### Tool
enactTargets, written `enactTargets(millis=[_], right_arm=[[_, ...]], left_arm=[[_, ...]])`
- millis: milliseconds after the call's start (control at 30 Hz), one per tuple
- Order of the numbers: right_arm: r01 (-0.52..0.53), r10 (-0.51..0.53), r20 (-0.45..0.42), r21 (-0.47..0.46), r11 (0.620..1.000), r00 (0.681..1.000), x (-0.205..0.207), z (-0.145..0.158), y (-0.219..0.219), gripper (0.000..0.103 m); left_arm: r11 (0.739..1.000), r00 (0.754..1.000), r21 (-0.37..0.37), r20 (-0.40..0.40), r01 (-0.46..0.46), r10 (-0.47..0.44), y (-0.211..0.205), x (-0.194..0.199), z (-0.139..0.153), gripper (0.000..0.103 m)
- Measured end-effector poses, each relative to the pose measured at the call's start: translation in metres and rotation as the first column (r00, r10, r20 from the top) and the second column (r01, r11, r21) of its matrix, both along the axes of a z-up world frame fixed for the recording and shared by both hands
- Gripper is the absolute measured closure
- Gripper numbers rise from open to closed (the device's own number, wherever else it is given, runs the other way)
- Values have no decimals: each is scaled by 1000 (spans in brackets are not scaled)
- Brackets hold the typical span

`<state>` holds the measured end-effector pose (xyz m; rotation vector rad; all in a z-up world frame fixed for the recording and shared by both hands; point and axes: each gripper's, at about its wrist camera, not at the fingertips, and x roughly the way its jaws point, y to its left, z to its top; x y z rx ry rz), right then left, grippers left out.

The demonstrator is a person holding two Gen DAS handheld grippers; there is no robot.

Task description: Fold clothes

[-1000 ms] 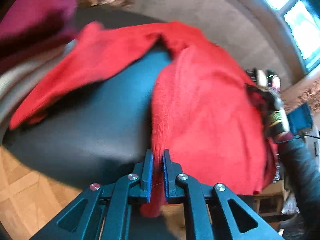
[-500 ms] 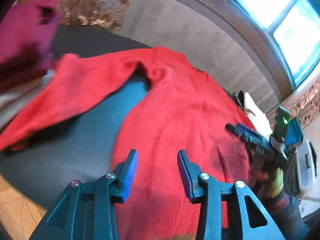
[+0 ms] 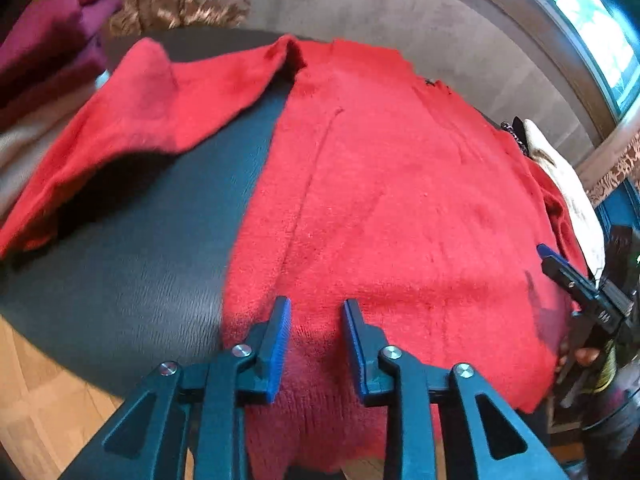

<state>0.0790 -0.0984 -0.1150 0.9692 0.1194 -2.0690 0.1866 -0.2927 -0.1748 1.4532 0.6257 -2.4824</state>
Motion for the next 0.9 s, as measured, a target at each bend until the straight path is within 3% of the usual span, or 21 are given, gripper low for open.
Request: enactTargets(millis=[100,167,233,367,500,633,733,833,900], right_arm=[[-13,13,-6,-30,999,1000,5,-2,4,0],[-18,18,0,-4,1000,1000,1,0,-1,0],[-24,24,7,23,999,1000,-3,3,-5,0],[24,-24,18,-14,1000,1000,-31,19,-12,0],[89,-87,31,-75,993,996,-64,39,-17,0],[119,-121,-23,-64,991,992,-116,52,-44,0],[115,-116,-47,-7,993,992,-158,50,-75,0],[131,-126,-58,93,987,990,-201,35,-106,0],[178,-173,-48,162,970,984,-223,19,-115,0]], left_arm=[[1000,999,-3,40,6,-6,4,-6,11,75],[999,1000,-44,14,7,-7,8,-21,25,72],[996,997,-89,-77,17,-24,13,-41,44,69],[988,979,-153,-199,21,-51,14,-114,70,63],[982,967,-188,-250,-11,-37,12,-192,71,61],[976,953,-204,-303,-79,14,-3,-254,69,59],[969,957,-226,-290,-98,29,-18,-303,52,59],[953,972,-282,-231,-112,46,-29,-321,26,59],[954,981,-266,-169,-136,93,-47,-322,0,58]])
